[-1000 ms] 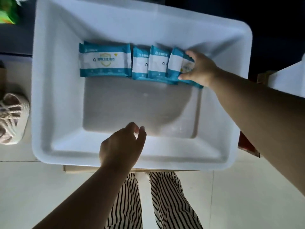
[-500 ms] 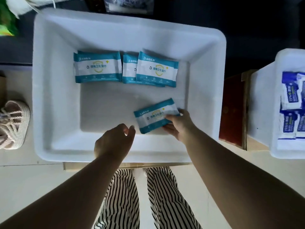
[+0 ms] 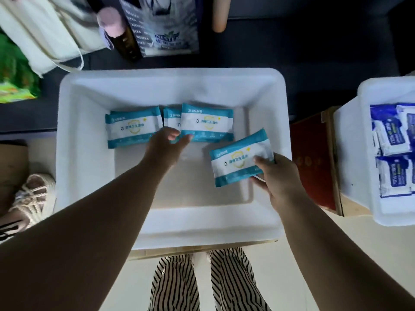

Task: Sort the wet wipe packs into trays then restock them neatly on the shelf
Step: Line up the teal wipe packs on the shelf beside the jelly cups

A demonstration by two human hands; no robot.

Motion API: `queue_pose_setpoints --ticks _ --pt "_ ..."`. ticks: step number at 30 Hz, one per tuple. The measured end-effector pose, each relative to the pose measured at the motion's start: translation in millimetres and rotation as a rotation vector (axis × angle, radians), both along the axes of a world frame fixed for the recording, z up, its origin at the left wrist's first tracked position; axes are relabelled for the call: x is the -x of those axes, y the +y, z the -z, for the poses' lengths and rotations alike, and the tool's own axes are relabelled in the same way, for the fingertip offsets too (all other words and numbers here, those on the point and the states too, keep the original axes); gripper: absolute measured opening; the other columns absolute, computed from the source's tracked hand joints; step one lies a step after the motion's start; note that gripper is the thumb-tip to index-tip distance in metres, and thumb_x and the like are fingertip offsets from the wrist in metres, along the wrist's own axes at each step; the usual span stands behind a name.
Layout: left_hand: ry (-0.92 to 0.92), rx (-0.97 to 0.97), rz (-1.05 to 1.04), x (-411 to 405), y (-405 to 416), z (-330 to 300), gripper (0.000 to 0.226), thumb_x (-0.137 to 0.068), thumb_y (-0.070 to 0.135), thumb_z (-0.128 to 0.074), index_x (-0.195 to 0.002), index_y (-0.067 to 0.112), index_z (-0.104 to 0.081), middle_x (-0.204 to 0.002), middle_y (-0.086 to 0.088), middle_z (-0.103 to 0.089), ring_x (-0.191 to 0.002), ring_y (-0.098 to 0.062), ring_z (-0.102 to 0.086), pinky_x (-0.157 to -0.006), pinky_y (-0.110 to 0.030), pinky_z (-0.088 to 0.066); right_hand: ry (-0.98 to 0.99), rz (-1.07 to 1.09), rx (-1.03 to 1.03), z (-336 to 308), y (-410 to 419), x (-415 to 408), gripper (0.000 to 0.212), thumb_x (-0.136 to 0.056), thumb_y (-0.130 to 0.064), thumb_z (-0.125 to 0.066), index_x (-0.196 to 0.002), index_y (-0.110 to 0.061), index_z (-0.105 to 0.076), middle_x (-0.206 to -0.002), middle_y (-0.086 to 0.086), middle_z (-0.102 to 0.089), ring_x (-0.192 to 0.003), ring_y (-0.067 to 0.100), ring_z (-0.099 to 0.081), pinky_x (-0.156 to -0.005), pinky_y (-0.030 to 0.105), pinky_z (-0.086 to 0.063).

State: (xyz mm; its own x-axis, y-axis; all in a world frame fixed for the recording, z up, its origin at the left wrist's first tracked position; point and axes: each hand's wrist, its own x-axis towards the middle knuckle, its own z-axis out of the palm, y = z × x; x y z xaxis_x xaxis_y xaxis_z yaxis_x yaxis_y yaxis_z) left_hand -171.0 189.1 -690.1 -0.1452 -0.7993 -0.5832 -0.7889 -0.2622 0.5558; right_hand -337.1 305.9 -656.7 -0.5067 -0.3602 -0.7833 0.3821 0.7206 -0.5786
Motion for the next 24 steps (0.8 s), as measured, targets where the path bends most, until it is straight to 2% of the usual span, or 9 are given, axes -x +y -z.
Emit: queue_pose_setpoints --ticks 3,5,7,9,13,17,20,22,24 --pt "-0.049 -0.037 -0.101 30 -25 16 0.067 -0.082 0.049 -0.061 -0.13 0.006 -0.045 -0.133 -0.015 -0.049 -0.122 -0.03 -0.046 -0.1 -0.034 -0.037 0.061 0.056 0.06 -10 -6 10 0.019 -0.091 -0.006 -0.054 -0.075 -0.016 -0.057 -0.078 -0.002 -0.063 -0.071 0.008 -0.062 -0.063 0.022 -0.054" --pt "-0.162 -0.119 -0.146 46 -30 27 0.082 -0.08 0.057 -0.059 -0.138 0.005 -0.033 -0.14 -0.018 -0.039 -0.128 -0.033 -0.038 -0.104 -0.039 -0.034 0.061 0.088 0.077 -12 -7 17 0.023 -0.09 -0.005 -0.055 -0.072 -0.019 -0.057 -0.077 -0.002 -0.063 -0.071 0.008 -0.062 -0.062 0.021 -0.054" --pt "-0.281 -0.143 -0.141 58 -27 34 0.089 -0.081 0.055 -0.059 -0.142 0.005 -0.019 -0.144 -0.021 -0.028 -0.132 -0.036 -0.029 -0.106 -0.041 -0.027 0.028 0.126 0.088 -12 -6 21 0.021 -0.09 -0.006 -0.057 -0.073 -0.018 -0.058 -0.081 0.001 -0.065 -0.076 0.012 -0.064 -0.065 0.022 -0.054" --pt "-0.306 -0.122 -0.131 67 -20 38 0.093 -0.082 0.045 -0.065 -0.145 0.007 -0.009 -0.145 -0.023 -0.025 -0.135 -0.036 -0.024 -0.108 -0.042 -0.024 -0.031 0.186 0.121 -11 -3 23 0.017 -0.089 -0.006 -0.058 -0.076 -0.018 -0.061 -0.088 0.005 -0.068 -0.082 0.017 -0.066 -0.067 0.025 -0.055" --pt "-0.075 -0.083 -0.349 76 -22 42 0.077 -0.078 0.022 -0.074 -0.136 0.009 -0.026 -0.135 -0.015 -0.046 -0.124 -0.031 -0.044 -0.1 -0.035 -0.037 -0.088 0.315 0.226 -11 4 24 0.017 -0.089 -0.004 -0.057 -0.08 -0.017 -0.063 -0.085 0.004 -0.069 -0.081 0.017 -0.067 -0.066 0.025 -0.057" --pt "0.088 -0.223 -0.446 72 -14 20 0.053 -0.075 0.02 -0.076 -0.119 0.003 -0.054 -0.112 -0.011 -0.061 -0.096 -0.024 -0.06 -0.079 -0.029 -0.046 -0.018 0.341 0.302 -25 10 31 0.017 -0.089 -0.002 -0.056 -0.083 -0.016 -0.063 -0.085 0.003 -0.069 -0.078 0.013 -0.067 -0.07 0.024 -0.058" --pt "0.295 -0.306 -0.508 55 -12 -21 0.024 -0.078 0.009 -0.072 -0.097 0.009 -0.059 -0.093 -0.009 -0.06 -0.075 -0.018 -0.056 -0.085 -0.035 -0.048 -0.055 0.322 0.356 -51 7 35 0.018 -0.088 -0.002 -0.058 -0.082 -0.018 -0.064 -0.081 0.0 -0.072 -0.08 0.014 -0.069 -0.067 0.024 -0.057" --pt "0.445 -0.351 -0.51 44 -12 -61 0.015 -0.081 0.003 -0.067 -0.086 0.013 -0.056 -0.086 -0.005 -0.062 -0.077 -0.015 -0.058 -0.079 -0.033 -0.052 -0.105 0.297 0.404 -76 2 36 0.017 -0.088 -0.003 -0.057 -0.085 -0.019 -0.065 -0.081 -0.003 -0.073 -0.081 0.013 -0.07 -0.067 0.023 -0.056" --pt "0.574 -0.364 -0.499 35 -11 -109 0.014 -0.084 0.002 -0.061 -0.087 0.015 -0.057 -0.087 -0.002 -0.065 -0.083 -0.015 -0.061 -0.07 -0.028 -0.055 -0.162 0.266 0.469 -109 -3 35 0.017 -0.089 -0.003 -0.056 -0.089 -0.017 -0.065 -0.084 -0.003 -0.074 -0.081 0.012 -0.071 -0.068 0.024 -0.057"
